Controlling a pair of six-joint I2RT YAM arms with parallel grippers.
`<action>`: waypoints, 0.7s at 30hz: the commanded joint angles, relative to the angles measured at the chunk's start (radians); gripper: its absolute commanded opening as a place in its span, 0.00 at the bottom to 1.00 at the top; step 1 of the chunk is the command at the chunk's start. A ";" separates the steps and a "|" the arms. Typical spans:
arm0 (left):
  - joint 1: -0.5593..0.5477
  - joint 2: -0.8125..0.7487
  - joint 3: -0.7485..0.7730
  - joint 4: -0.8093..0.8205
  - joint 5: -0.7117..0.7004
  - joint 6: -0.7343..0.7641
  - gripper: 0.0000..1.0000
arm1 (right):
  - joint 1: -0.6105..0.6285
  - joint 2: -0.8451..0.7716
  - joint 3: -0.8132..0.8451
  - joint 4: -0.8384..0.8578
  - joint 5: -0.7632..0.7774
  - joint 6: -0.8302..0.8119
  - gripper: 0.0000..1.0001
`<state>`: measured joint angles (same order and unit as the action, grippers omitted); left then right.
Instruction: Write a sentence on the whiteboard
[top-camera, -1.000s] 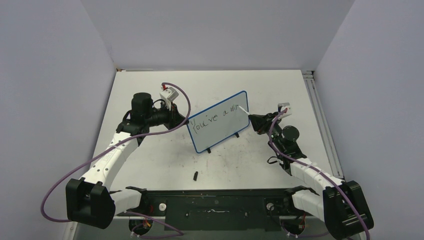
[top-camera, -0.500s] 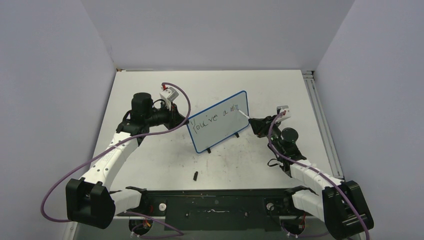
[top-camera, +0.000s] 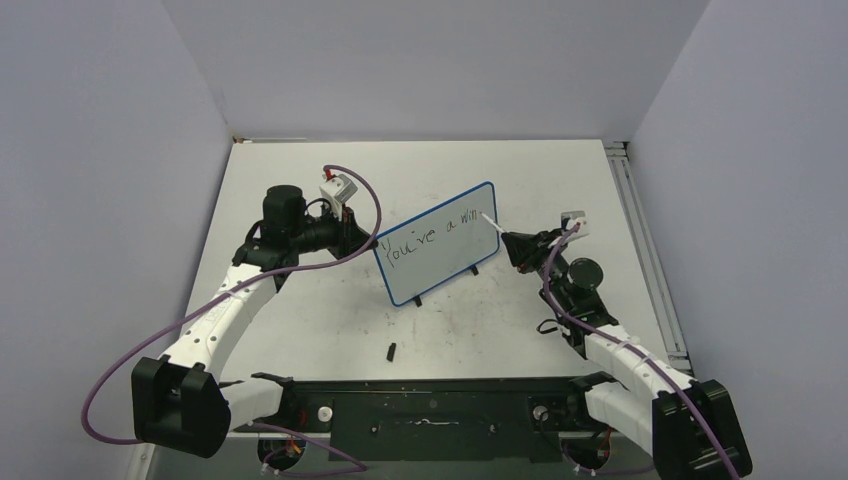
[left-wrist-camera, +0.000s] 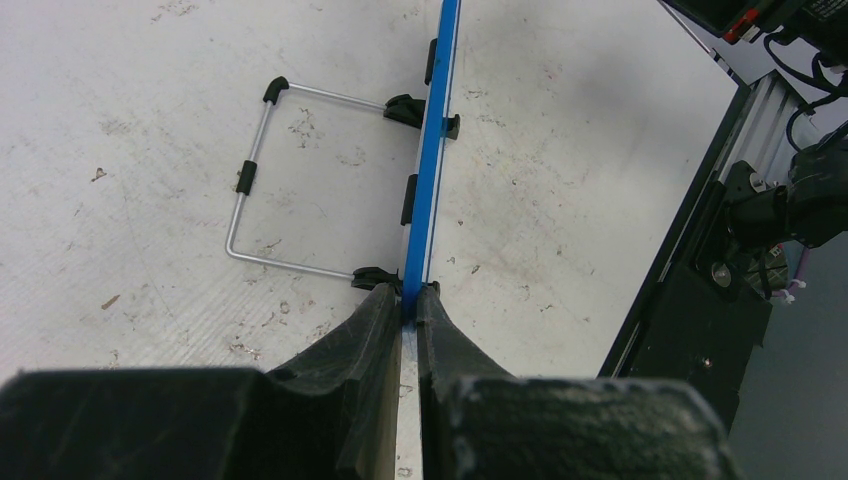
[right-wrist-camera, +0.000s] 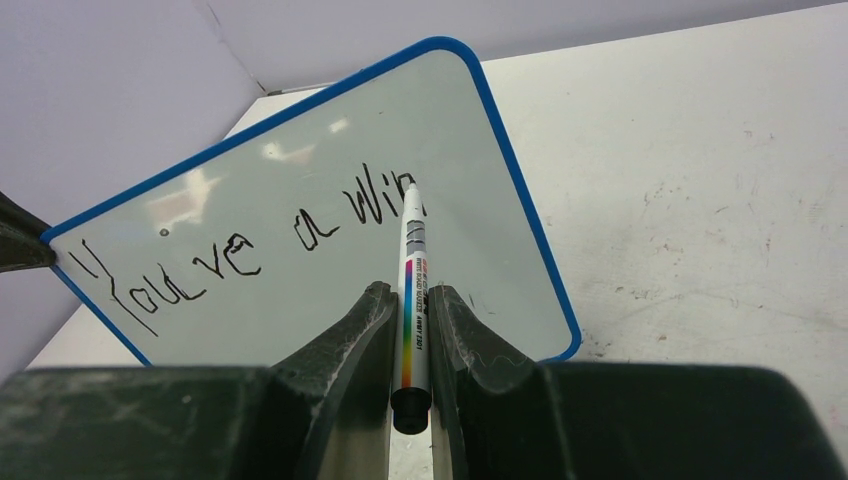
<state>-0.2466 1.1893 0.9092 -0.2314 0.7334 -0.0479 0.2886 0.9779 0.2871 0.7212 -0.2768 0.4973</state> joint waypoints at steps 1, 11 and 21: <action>0.003 -0.007 0.011 -0.012 0.017 -0.012 0.00 | 0.002 0.029 0.047 0.061 0.009 -0.016 0.05; 0.004 -0.008 0.010 -0.011 0.016 -0.012 0.00 | 0.002 0.065 0.059 0.097 -0.003 -0.013 0.05; 0.003 -0.007 0.011 -0.013 0.015 -0.012 0.00 | 0.002 0.089 0.071 0.115 -0.009 -0.011 0.05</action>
<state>-0.2466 1.1893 0.9092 -0.2314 0.7330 -0.0479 0.2886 1.0496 0.3119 0.7639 -0.2771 0.4938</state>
